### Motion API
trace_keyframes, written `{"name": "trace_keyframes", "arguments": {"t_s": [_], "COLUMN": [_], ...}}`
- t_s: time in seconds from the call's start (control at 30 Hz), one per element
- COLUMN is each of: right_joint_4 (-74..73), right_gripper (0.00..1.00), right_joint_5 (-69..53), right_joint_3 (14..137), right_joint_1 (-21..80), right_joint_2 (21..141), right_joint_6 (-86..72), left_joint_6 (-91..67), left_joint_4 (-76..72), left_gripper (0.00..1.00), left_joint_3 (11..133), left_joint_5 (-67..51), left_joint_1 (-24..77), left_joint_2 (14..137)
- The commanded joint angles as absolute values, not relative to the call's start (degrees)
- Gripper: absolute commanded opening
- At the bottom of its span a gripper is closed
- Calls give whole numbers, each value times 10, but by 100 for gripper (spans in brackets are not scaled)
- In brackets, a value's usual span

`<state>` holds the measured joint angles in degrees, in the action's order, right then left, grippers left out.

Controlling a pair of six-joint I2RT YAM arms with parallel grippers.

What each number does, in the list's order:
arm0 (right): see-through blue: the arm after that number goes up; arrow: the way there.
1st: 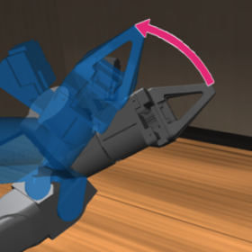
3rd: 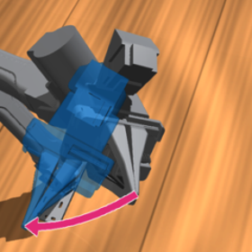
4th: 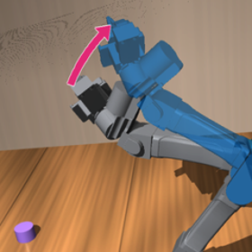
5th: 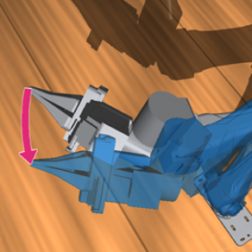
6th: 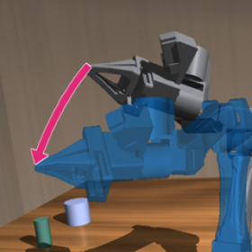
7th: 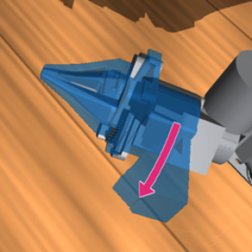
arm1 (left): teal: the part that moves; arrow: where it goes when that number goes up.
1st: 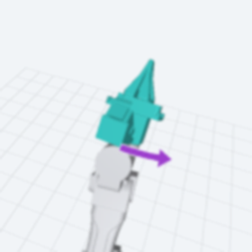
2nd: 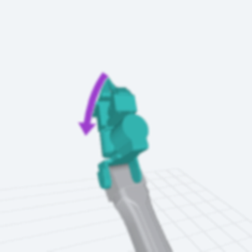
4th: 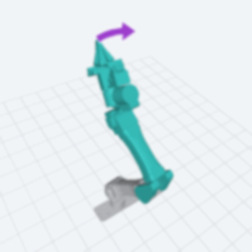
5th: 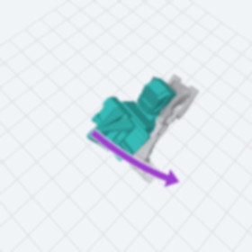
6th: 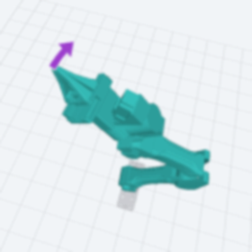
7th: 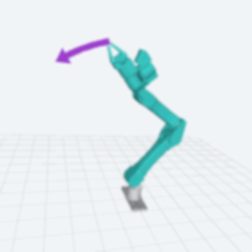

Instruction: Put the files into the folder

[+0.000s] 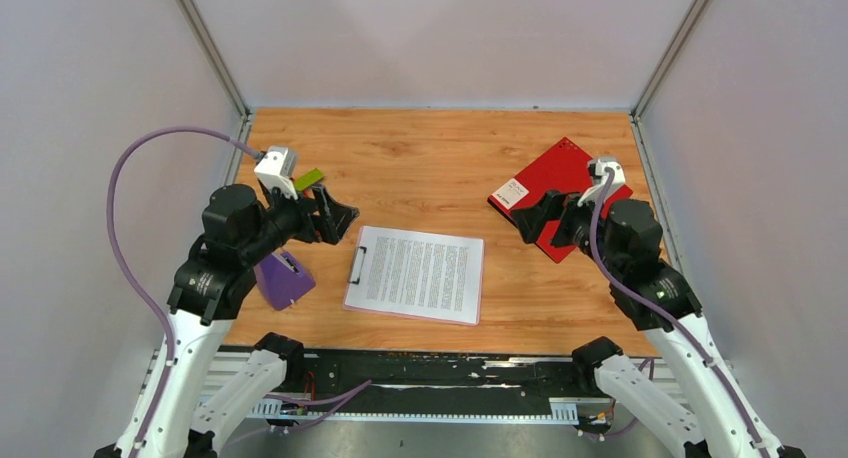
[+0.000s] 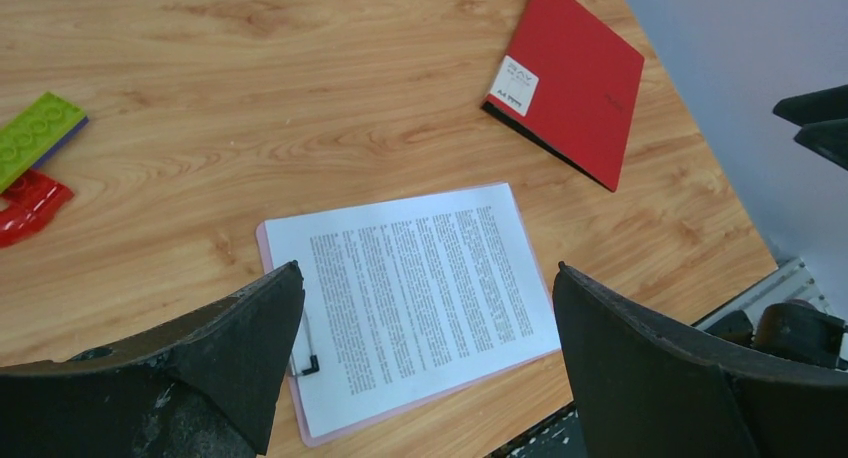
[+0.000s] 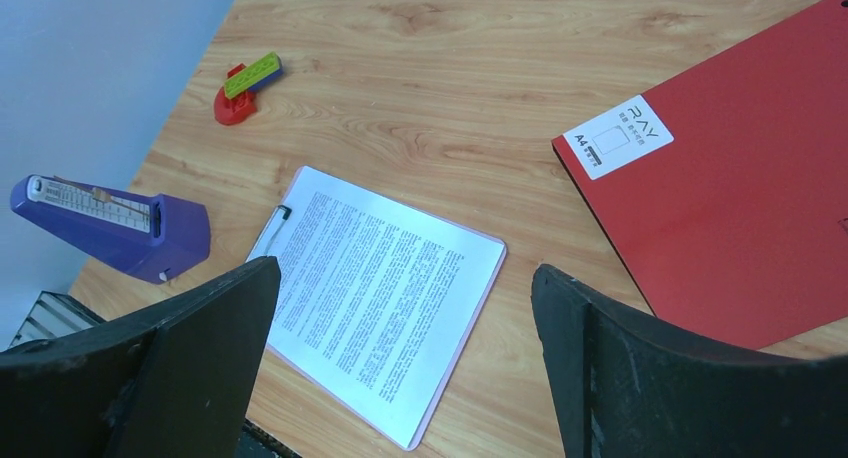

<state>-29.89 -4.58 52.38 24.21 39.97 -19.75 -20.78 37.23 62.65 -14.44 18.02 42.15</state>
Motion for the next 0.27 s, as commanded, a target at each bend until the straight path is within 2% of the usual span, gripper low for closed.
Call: {"name": "trace_keyframes", "arguments": {"t_s": [0.0,0.23], "right_joint_4": [-300,-279], "right_gripper": [99,99], "right_joint_5": [-46,-73], "right_joint_3": [518,507], "right_joint_1": [243,243], "right_joint_2": [375,369], "right_joint_6": [-220,-202], "left_joint_6": [-213,-205], "left_joint_4": [357,365], "left_gripper": [100,100], "left_joint_3": [613,607], "left_joint_5": [-126,-117], "left_joint_1": [182,182], "left_joint_2": [412,411]}}
